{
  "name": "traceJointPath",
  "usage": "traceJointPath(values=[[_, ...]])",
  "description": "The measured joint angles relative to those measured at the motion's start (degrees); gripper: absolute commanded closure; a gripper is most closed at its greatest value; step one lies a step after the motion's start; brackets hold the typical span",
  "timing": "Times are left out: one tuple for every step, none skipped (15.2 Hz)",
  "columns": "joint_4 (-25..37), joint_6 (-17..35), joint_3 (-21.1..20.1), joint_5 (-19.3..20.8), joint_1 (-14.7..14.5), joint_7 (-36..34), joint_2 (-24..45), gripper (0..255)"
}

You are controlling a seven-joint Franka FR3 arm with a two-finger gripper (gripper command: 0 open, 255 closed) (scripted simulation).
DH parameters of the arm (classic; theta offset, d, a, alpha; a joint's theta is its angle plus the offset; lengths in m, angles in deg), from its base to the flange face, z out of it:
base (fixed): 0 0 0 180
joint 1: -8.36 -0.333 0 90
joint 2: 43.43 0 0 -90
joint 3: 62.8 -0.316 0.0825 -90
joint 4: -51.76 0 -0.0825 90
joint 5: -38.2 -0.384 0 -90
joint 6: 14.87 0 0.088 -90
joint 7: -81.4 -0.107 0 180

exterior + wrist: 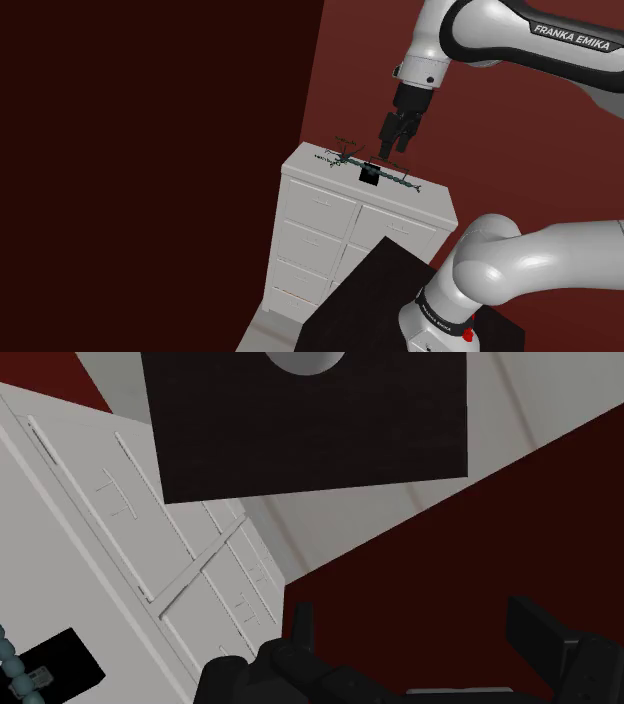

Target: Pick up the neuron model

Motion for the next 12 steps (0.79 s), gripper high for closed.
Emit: traceJointPath(values=[[0.00,0.00,0.00,0.00,0.00,0.00,0.00,0],[-0.31,0.51,0.77,0.59,0.18,0.96,0.31,0],[-0.34,1.04,1.56,1.21,0.29,2.08,0.95,0],[-0.77,1.92,2.54,1.95,0.46,3.44,1.59,0],[-0.87,2.63,3.54,2.70,0.61,4.84,2.34,0],[-1.00,3.70,4.69,3.52,0.79,6.40,3.43,0],[-1.12,4.67,5.76,4.28,0.95,7.90,4.43,0],[-1.88,5.79,6.97,5.15,1.22,9.53,4.91,0],[-2.09,6.89,8.19,5.97,1.44,11.18,5.92,0],[-2.06,8.15,9.17,6.52,1.48,12.54,7.33,0],[-1.84,8.86,10.36,7.28,1.70,14.19,8.35,0],[-1.24,10.06,11.60,7.87,1.77,15.82,10.22,0]])
